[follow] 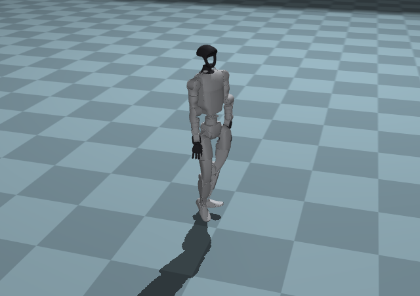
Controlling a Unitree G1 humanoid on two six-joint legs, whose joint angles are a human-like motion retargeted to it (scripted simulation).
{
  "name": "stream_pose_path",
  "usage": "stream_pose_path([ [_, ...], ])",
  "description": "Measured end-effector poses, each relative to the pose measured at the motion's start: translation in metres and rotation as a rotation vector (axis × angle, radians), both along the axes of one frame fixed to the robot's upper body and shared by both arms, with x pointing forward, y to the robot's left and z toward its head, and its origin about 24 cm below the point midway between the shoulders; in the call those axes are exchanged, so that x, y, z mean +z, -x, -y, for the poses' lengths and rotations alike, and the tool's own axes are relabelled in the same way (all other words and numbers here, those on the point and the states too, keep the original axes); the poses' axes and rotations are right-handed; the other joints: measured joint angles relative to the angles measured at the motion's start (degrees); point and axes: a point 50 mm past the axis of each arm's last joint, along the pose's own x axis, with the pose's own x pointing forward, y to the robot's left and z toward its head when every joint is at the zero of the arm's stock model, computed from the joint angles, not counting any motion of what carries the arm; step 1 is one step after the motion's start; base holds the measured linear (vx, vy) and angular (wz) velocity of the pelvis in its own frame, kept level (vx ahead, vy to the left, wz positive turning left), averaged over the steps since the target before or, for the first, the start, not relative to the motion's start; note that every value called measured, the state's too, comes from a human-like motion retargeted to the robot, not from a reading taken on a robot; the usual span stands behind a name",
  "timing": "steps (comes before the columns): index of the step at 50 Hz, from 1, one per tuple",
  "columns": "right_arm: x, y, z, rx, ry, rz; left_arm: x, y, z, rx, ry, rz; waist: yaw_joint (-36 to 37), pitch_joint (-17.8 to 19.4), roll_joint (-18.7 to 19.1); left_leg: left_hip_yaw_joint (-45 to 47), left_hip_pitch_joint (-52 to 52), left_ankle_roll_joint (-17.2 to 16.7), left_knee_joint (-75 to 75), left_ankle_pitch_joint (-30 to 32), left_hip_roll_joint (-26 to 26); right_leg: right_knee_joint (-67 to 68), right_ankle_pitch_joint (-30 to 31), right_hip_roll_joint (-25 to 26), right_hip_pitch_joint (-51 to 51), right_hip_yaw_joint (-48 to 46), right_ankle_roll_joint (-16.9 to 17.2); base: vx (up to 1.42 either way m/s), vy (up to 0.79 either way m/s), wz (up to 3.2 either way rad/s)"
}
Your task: In place motions
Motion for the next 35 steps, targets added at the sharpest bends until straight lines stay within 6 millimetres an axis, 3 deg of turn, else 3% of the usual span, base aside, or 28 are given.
stream_pose_path([
  [2, 0.010, 0.059, 0.037, -0.148, 0.248, -0.249, 0.006, -0.082, 0.012, -0.166, 0.065, 0.218, -6.1, 2.2, 3.5, -10.2, -4.2, 0.7, -1.1, 1.5, 3.9, 22.9, 13.0, -5.2, -14.4, -0.9, 0.6, -0.56, 0.47, 1.50],
  [3, 0.020, 0.088, 0.053, -0.236, 0.367, -0.340, 0.014, -0.123, 0.019, -0.247, 0.074, 0.350, -7.6, 3.5, 5.7, -13.5, -6.9, 1.5, -0.7, 1.5, 5.3, 32.2, 14.6, -0.4, -23.3, 7.5, 2.1, -0.63, 0.49, 1.06],
  [4, 0.031, 0.118, 0.068, -0.334, 0.464, -0.420, 0.028, -0.164, 0.025, -0.330, 0.074, 0.486, -9.9, 4.7, 7.3, -14.3, -8.8, 2.8, -0.8, 1.6, 5.3, 41.3, 12.9, -1.8, -30.4, 8.9, 1.6, -0.53, 0.52, 1.10],
  [6, 0.056, 0.172, 0.085, -0.548, 0.565, -0.563, 0.066, -0.240, 0.033, -0.497, 0.045, 0.749, -15.1, 7.6, 9.4, -11.5, -10.8, 4.5, -1.1, 2.2, 5.7, 56.8, 7.5, -10.0, -41.0, 5.9, -0.3, -0.35, 0.48, 1.74],
  [8, 0.074, 0.206, 0.088, -0.722, 0.593, -0.661, 0.107, -0.294, 0.029, -0.594, -0.044, 0.966, -20.0, 10.7, 10.9, -12.3, -13.1, 5.4, -0.1, 3.1, 6.5, 65.6, 4.0, -14.4, -48.8, 4.6, -2.2, -0.28, 0.29, 1.45],
  [9, 0.080, 0.218, 0.088, -0.773, 0.620, -0.672, 0.121, -0.309, 0.026, -0.595, -0.100, 1.042, -21.5, 11.5, 11.2, -13.4, -14.0, 5.7, 0.3, 3.8, 6.6, 67.8, 2.7, -15.2, -51.8, 4.5, -3.2, -0.20, 0.16, 0.72],
  [11, 0.089, 0.239, 0.083, -0.843, 0.687, -0.656, 0.136, -0.322, 0.031, -0.552, -0.177, 1.142, -21.9, 11.5, 11.1, -13.2, -15.2, 5.9, 0.6, 5.3, 6.9, 69.1, 0.8, -16.2, -55.6, 4.3, -4.8, 0.05, 0.04, 0.10],
  [14, 0.098, 0.263, 0.068, -0.975, 0.749, -0.627, 0.132, -0.316, 0.047, -0.532, -0.133, 1.180, -18.4, 8.4, 10.1, -12.3, -15.7, 5.4, 0.4, 6.2, 6.1, 65.4, -1.3, -17.5, -54.7, 2.5, -5.5, 0.20, -0.11, -0.32],
  [16, 0.096, 0.262, 0.062, -1.041, 0.758, -0.622, 0.113, -0.297, 0.047, -0.535, -0.073, 1.106, -16.0, 7.7, 8.0, -10.9, -13.5, 4.4, -0.4, 6.1, 5.0, 59.5, -1.2, -15.7, -49.6, 3.1, -4.0, 0.14, -0.18, -0.68],
  [18, 0.087, 0.249, 0.062, -1.040, 0.734, -0.604, 0.083, -0.263, 0.043, -0.491, -0.026, 0.954, -13.5, 7.0, 6.3, -8.2, -10.4, 3.1, -1.2, 5.3, 4.2, 50.2, 0.0, -12.0, -41.5, 4.1, -2.2, 0.25, -0.16, -1.05],
  [20, 0.073, 0.223, 0.068, -0.952, 0.672, -0.561, 0.047, -0.210, 0.038, -0.395, 0.006, 0.763, -10.7, 5.4, 5.4, -4.5, -8.2, 1.1, -0.6, 4.1, 3.8, 36.1, 1.8, -7.5, -31.0, 4.4, -1.5, 0.40, -0.08, -1.28],
  [22, 0.055, 0.183, 0.071, -0.793, 0.576, -0.524, 0.015, -0.137, 0.033, -0.277, 0.027, 0.538, -7.7, 4.3, 5.3, -3.4, -7.0, -0.9, 2.3, 4.6, 3.4, 14.7, 3.4, -0.4, -17.4, 6.3, -0.4, 0.41, -0.12, -1.15],
  [23, 0.045, 0.157, 0.071, -0.699, 0.521, -0.499, 0.004, -0.097, 0.029, -0.221, 0.031, 0.411, -6.7, 4.5, 5.2, -3.6, -6.4, -2.0, 4.7, 6.0, 3.0, 2.8, -1.2, 2.8, -9.8, 8.4, 2.0, 0.38, -0.15, -0.64],
  [24, 0.035, 0.129, 0.067, -0.599, 0.457, -0.465, -0.003, -0.054, 0.023, -0.170, 0.028, 0.268, -6.1, 4.8, 4.5, -1.3, -5.7, -4.1, 8.8, 9.3, 3.2, -6.1, -7.0, 3.5, -3.4, 5.4, 1.7, 0.41, -0.16, -0.31],
  [25, 0.027, 0.099, 0.062, -0.494, 0.392, -0.427, -0.004, -0.009, 0.017, -0.121, 0.024, 0.117, -5.7, 5.2, 3.5, 2.3, -5.0, -6.6, 13.9, 13.7, 3.8, -13.5, -13.6, 2.9, 2.4, -0.2, 0.0, 0.38, -0.18, -0.59],
  [27, 0.012, 0.013, 0.039, -0.311, 0.190, -0.279, 0.004, 0.057, 0.000, -0.018, -0.034, -0.151, 0.0, 6.2, -1.7, 6.1, -15.7, -8.4, 36.9, 28.8, 8.3, -20.6, -9.7, -1.5, 4.9, 1.4, 1.8, 0.14, -0.26, -1.63],
  [28, 0.012, -0.035, 0.024, -0.238, 0.078, -0.170, 0.010, 0.084, -0.007, 0.037, -0.092, -0.259, 5.7, 5.4, -1.9, 5.5, -26.5, -6.2, 49.5, 33.4, 13.4, -21.6, -9.0, -1.9, 3.4, 7.6, 4.4, -0.13, -0.29, -2.25],
  [30, 0.028, -0.127, -0.006, -0.074, -0.108, 0.079, 0.027, 0.140, -0.015, 0.184, -0.174, -0.433, 12.1, 3.0, -6.7, -1.9, -47.9, -6.9, 68.5, 26.0, 8.6, -21.7, -7.8, -4.1, -3.1, 13.0, 4.4, -0.19, -0.20, -1.74],
  [32, 0.069, -0.209, -0.026, 0.081, -0.221, 0.347, 0.047, 0.180, -0.015, 0.358, -0.136, -0.547, 17.0, 7.6, -10.7, 3.6, -54.7, -0.7, 79.8, 23.5, 15.2, -19.6, -6.8, -6.8, -4.9, 15.1, 2.2, -0.04, -0.03, -1.14],
  [35, 0.152, -0.297, -0.042, 0.235, -0.271, 0.804, 0.054, 0.193, 0.000, 0.544, -0.073, -0.585, 19.0, 14.0, -11.1, 3.6, -66.6, 7.1, 90.2, 18.0, 17.3, -16.7, -6.9, -8.6, -5.9, 17.9, 0.9, -0.34, 0.05, -0.28],
])
